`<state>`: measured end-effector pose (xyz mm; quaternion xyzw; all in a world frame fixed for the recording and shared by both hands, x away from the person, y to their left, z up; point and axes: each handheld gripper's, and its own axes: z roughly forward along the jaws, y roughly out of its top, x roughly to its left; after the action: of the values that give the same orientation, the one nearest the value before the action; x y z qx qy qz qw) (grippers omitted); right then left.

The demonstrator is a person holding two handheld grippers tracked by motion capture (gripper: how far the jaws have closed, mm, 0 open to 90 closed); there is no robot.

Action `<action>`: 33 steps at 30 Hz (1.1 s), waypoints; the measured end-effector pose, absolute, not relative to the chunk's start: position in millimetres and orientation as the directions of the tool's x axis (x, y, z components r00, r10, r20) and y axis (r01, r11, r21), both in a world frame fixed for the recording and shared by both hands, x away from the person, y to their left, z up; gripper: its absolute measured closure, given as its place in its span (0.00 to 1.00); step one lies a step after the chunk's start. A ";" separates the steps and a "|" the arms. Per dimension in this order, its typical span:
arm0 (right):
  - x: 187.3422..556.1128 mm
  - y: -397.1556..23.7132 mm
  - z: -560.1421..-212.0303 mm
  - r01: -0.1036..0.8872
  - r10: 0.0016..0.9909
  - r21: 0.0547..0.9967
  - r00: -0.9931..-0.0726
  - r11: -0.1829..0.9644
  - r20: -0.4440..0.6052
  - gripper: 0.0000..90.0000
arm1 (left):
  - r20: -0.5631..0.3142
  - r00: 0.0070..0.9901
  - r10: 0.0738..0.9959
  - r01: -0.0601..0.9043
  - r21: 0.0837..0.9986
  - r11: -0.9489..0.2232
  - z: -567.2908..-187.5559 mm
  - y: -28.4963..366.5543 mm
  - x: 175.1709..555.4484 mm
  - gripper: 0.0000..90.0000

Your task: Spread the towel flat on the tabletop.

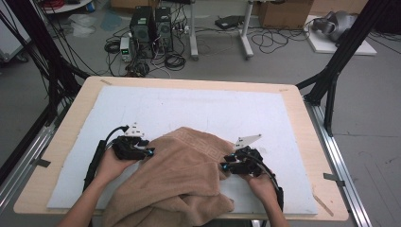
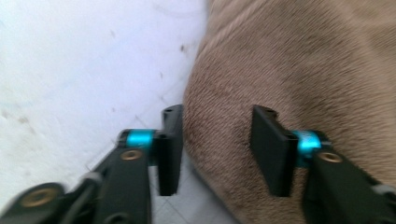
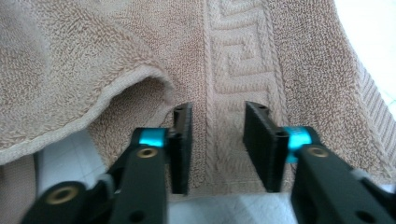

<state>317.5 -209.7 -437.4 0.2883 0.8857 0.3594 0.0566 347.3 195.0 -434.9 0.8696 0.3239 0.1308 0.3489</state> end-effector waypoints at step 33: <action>331.2 -203.6 -425.8 0.445 0.535 0.683 -0.840 0.580 0.093 0.64 | -0.054 0.808 0.587 0.382 0.806 -0.452 -401.8 237.3 305.7 0.73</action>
<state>331.2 -203.6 -425.8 0.2764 0.8866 0.3658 0.0615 305.7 237.3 -401.8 0.8440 0.2868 0.1171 0.4378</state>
